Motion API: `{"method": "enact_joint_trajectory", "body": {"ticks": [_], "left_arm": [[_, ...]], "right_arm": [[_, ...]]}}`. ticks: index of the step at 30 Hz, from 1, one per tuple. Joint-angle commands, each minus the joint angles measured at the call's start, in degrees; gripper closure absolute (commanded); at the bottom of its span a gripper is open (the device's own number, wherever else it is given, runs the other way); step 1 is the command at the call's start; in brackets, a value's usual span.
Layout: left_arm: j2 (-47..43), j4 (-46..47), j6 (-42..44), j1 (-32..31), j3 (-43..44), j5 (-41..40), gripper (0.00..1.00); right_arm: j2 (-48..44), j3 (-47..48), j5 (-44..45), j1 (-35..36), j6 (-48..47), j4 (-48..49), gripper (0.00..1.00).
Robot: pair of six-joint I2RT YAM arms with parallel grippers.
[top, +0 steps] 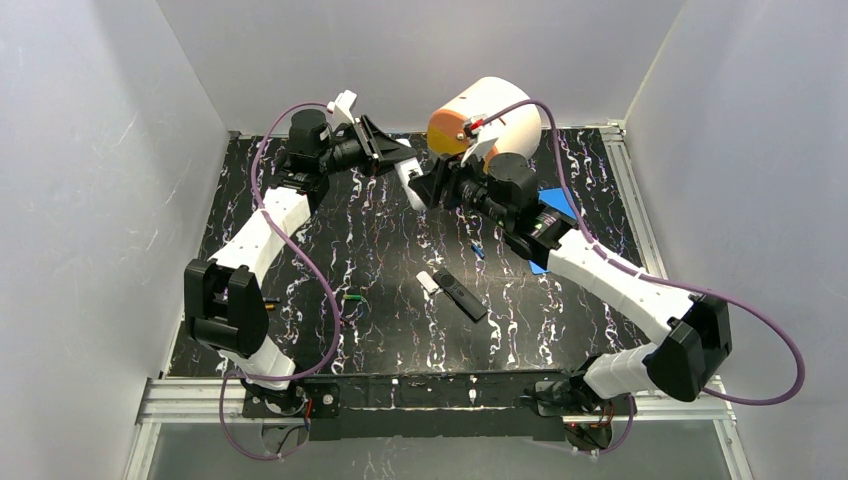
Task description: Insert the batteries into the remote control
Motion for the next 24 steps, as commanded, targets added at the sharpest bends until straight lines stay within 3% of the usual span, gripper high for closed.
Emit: {"method": "enact_joint_trajectory", "body": {"ticks": [1, 4, 9, 14, 24], "left_arm": [[-3.1, 0.0, 0.3, -0.2, 1.2, 1.1, 1.00], [-3.6, -0.7, 0.9, -0.2, 1.2, 1.0, 1.00], [-4.8, -1.2, 1.1, -0.2, 0.5, 1.6, 1.00], [-5.3, -1.2, 1.0, -0.2, 0.3, 2.4, 1.00], [-5.8, -1.2, 0.9, -0.2, 0.0, 2.8, 1.00]], "right_arm": [[-3.6, -0.8, 4.5, -0.4, 6.9, 1.3, 0.32], [-4.5, -1.5, 6.5, -0.5, 9.5, 1.4, 0.25], [-3.6, -1.4, 5.1, -0.5, 9.1, -1.0, 0.24], [-2.3, -1.3, 0.4, -0.5, 8.5, -1.1, 0.30], [-0.9, -0.7, 0.2, -0.5, 8.5, -2.0, 0.44]]}}
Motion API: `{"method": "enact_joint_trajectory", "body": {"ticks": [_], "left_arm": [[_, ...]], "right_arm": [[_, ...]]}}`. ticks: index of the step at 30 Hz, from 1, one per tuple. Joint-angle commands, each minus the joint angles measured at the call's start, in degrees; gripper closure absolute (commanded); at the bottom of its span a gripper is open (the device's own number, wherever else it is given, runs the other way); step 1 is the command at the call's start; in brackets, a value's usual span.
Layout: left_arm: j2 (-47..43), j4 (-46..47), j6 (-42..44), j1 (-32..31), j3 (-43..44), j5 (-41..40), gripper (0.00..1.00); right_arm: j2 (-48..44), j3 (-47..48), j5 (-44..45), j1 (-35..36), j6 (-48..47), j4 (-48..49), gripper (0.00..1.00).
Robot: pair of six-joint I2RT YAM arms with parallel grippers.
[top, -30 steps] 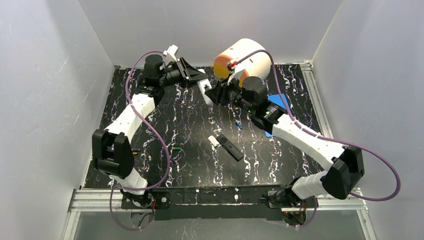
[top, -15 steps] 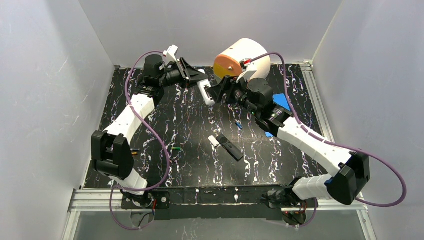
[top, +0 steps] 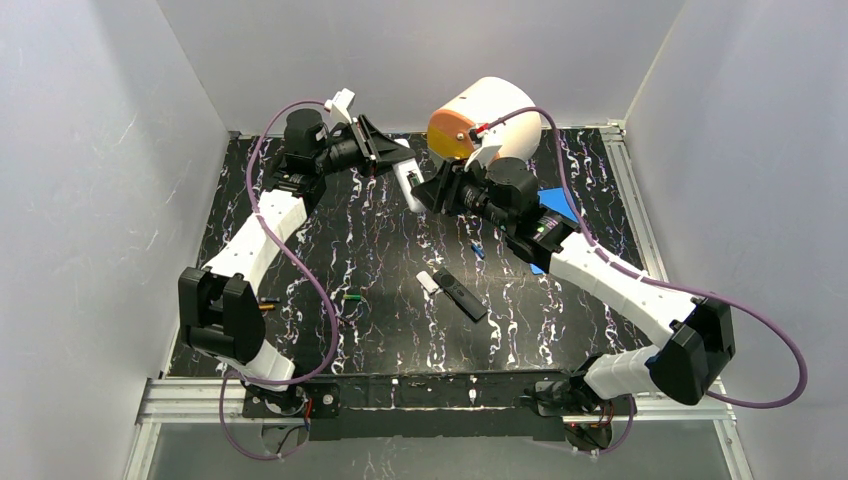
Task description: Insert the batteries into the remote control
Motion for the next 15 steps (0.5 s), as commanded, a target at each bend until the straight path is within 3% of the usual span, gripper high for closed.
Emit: {"method": "enact_joint_trajectory", "body": {"ticks": [1, 15], "left_arm": [[-3.5, 0.1, 0.2, -0.2, 0.0, 1.9, 1.00], [-3.6, 0.1, 0.2, -0.2, 0.1, 1.7, 1.00]], "right_arm": [[0.6, 1.1, -0.1, -0.2, 0.0, 0.6, 0.45], [1.9, 1.5, 0.7, -0.2, 1.5, 0.2, 0.56]]}}
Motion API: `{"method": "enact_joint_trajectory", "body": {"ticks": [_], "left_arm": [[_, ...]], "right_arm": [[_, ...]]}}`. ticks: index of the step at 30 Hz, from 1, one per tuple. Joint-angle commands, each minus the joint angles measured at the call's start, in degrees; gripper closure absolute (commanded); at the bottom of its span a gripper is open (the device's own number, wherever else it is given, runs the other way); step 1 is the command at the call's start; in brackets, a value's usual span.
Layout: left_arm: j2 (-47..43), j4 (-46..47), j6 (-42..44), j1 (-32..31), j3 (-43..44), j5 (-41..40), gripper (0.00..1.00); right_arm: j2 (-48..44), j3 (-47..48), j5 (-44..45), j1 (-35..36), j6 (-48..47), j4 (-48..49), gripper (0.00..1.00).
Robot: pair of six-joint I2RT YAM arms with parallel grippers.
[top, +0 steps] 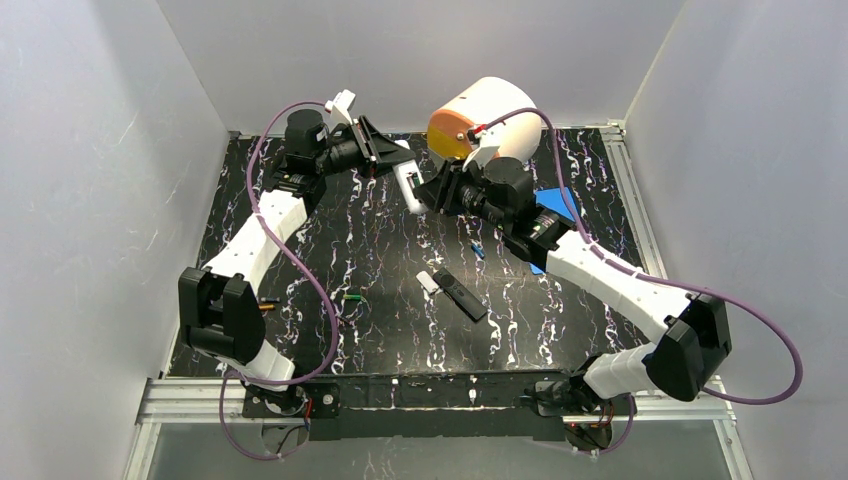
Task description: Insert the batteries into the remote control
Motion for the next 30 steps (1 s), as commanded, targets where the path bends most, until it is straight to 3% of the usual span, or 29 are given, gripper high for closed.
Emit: {"method": "enact_joint_trajectory", "body": {"ticks": [1, 8, 13, 20, 22, 25, 30], "left_arm": [[-3.7, 0.9, -0.1, -0.2, 0.3, 1.7, 1.00], [-3.8, 0.9, -0.1, -0.2, 0.1, 1.7, 1.00], [-4.0, 0.9, 0.3, -0.2, -0.2, 1.4, 1.00], [-3.9, 0.9, 0.8, -0.2, 0.1, 0.6, 1.00], [-3.7, 0.9, 0.9, -0.2, 0.3, 0.3, 1.00], [-3.5, 0.9, 0.8, -0.2, 0.8, -0.1, 1.00], [-3.4, 0.9, 1.0, -0.2, 1.5, -0.7, 1.00]], "right_arm": [[1.1, 1.5, 0.8, -0.2, 0.4, 0.3, 0.57], [1.0, 1.4, 0.5, -0.2, 0.6, 0.6, 0.57], [0.3, 1.5, 0.3, -0.2, 1.0, 1.1, 0.40], [-2.5, 0.6, -0.3, -0.8, 4.4, 3.7, 0.27], [-3.7, -0.5, -0.8, -0.9, 6.4, 5.7, 0.21], [-5.8, -3.6, -0.2, -1.2, 11.8, 10.6, 0.02], [-4.8, -5.9, 1.3, -1.8, 26.1, 15.5, 0.01]]}}
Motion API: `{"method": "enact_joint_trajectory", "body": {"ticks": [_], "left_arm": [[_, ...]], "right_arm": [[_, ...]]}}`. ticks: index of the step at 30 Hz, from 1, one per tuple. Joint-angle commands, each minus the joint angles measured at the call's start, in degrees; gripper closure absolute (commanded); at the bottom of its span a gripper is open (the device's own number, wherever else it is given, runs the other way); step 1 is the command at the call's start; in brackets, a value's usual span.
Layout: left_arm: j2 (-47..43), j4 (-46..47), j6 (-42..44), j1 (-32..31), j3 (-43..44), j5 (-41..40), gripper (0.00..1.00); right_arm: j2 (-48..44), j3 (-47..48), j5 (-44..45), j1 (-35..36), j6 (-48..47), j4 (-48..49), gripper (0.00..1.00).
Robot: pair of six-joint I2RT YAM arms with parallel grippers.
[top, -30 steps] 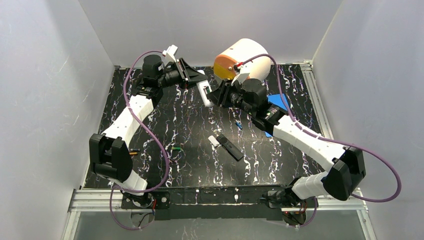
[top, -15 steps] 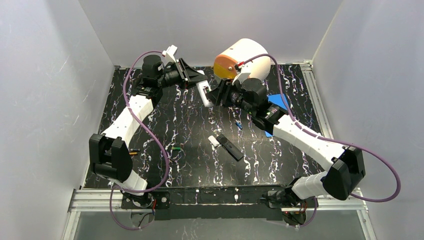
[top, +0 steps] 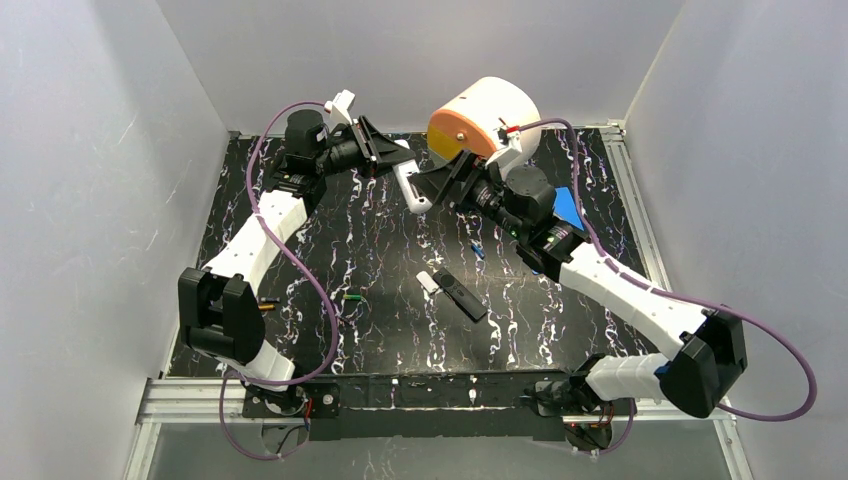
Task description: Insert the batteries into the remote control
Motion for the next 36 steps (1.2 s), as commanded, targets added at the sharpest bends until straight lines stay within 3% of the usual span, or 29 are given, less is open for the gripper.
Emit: {"method": "enact_joint_trajectory", "body": {"ticks": [1, 6, 17, 36], "left_arm": [[-3.3, 1.0, 0.4, -0.2, 1.8, -0.2, 1.00], [-3.1, 1.0, 0.5, -0.2, 2.7, -1.4, 1.00], [-3.2, 1.0, 0.8, -0.2, 3.0, -1.9, 1.00], [-3.4, 1.1, 3.6, -0.2, 2.2, 0.6, 1.00]], "right_arm": [[0.7, -0.5, 2.6, -0.7, 16.1, 6.7, 0.01], [0.3, -3.7, 8.1, -0.8, 30.1, 6.3, 0.01], [3.6, -5.2, 6.5, -0.9, 43.0, 9.5, 0.01], [8.4, -4.0, 2.4, -1.6, 47.2, 9.9, 0.07]]}}
